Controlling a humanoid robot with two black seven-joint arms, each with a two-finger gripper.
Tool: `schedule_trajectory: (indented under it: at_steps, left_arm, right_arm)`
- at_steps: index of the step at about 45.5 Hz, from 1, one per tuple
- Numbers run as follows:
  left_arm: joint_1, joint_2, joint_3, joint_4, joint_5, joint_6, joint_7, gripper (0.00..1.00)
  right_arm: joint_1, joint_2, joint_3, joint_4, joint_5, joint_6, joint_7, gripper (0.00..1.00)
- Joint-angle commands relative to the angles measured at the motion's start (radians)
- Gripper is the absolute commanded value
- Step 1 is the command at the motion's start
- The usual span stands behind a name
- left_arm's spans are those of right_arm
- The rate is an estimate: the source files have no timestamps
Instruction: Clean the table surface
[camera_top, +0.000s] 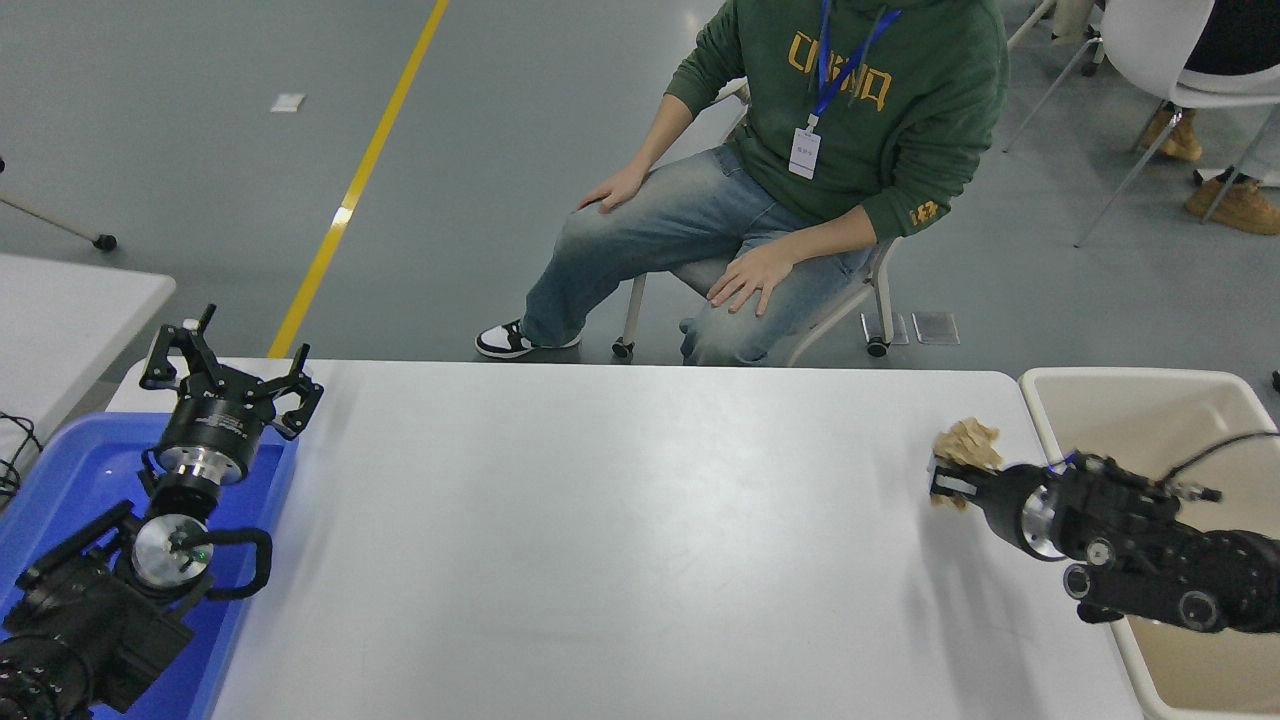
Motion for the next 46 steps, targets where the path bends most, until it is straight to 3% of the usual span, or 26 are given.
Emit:
schedule_trajectory:
  at_steps: [1, 22, 35, 46]
  left_arm:
    - [0.0, 0.0, 0.0, 0.001, 0.0, 0.0, 0.0, 1.0]
    - [0.0, 0.0, 0.0, -0.001, 0.0, 0.0, 0.0, 1.0]
    - [0.0, 0.0, 0.0, 0.001, 0.0, 0.0, 0.0, 1.0]
    - [0.0, 0.0, 0.0, 0.001, 0.0, 0.0, 0.0, 1.0]
  right_arm:
    - [0.083, -0.214, -0.001, 0.214, -0.003, 0.037, 0.0, 0.0]
    - [0.212, -0.478, 0.019, 0.317, -0.011, 0.176, 0.027, 0.0]
    - [0.219, -0.625, 0.161, 0.336, -0.011, 0.327, 0.03, 0.0]
    - [0.201, -0.658, 0.175, 0.267, -0.061, 0.359, 0.035, 0.0]
